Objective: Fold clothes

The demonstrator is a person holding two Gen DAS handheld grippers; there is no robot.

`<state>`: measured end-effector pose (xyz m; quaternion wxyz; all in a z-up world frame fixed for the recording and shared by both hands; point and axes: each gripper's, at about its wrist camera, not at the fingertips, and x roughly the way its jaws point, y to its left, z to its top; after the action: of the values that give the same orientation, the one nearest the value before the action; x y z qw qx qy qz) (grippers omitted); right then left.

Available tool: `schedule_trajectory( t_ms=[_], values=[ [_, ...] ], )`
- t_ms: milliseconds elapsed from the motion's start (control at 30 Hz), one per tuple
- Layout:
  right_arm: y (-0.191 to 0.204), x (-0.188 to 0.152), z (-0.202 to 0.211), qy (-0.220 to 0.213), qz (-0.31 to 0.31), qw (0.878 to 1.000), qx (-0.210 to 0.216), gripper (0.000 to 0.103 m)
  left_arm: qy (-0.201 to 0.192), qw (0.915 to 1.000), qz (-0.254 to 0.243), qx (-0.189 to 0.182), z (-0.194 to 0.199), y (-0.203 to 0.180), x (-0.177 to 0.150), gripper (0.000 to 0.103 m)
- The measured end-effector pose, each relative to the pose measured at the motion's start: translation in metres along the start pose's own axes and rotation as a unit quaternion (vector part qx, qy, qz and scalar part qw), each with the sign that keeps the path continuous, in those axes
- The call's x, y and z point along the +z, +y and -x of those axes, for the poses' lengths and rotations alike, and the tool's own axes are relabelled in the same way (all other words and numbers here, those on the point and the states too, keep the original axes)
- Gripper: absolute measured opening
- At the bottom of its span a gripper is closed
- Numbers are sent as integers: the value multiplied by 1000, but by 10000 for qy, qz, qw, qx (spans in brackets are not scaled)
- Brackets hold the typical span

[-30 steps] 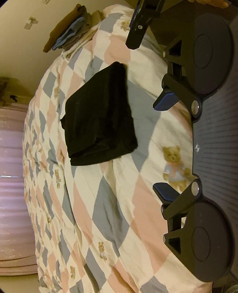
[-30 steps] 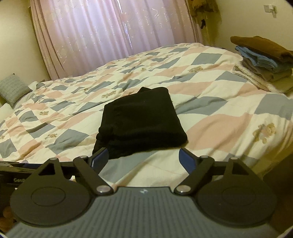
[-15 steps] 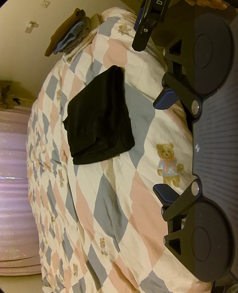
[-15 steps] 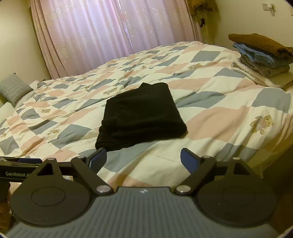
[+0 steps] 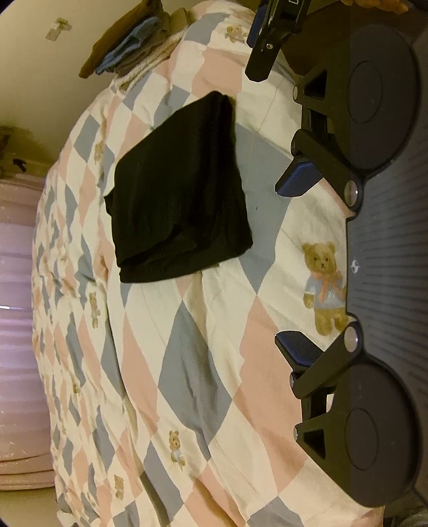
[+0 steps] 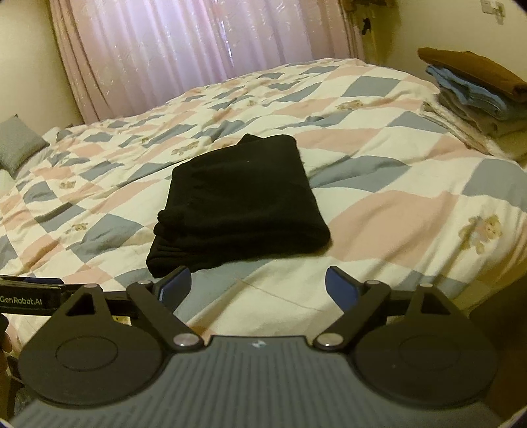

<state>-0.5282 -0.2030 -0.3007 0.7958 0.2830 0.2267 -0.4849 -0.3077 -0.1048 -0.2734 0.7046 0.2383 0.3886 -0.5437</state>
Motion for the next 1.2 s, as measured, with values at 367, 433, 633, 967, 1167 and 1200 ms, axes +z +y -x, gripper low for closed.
schedule_trajectory(
  t_ms=[367,433,633,967,1167,1200],
  values=[
    [18,8,-10,75,309,9995,73,89,39,9998,136,119,-1,12,-2,91],
    [19,8,-11,85,321,9994,94,90,41,9998,146,123,-1,14,-2,91],
    [23,8,-12,121,357,9992,128,91,34,9997,183,146,1,18,-3,91],
    [18,6,-18,212,385,9988,199,94,2,9995,313,-49,-3,26,4,93],
    [-24,24,-20,65,23,9995,298,96,-23,9904,1098,-836,-26,50,42,100],
    [-34,29,-23,41,-87,9994,345,97,-19,9877,1218,-978,-37,52,49,100]
  ],
)
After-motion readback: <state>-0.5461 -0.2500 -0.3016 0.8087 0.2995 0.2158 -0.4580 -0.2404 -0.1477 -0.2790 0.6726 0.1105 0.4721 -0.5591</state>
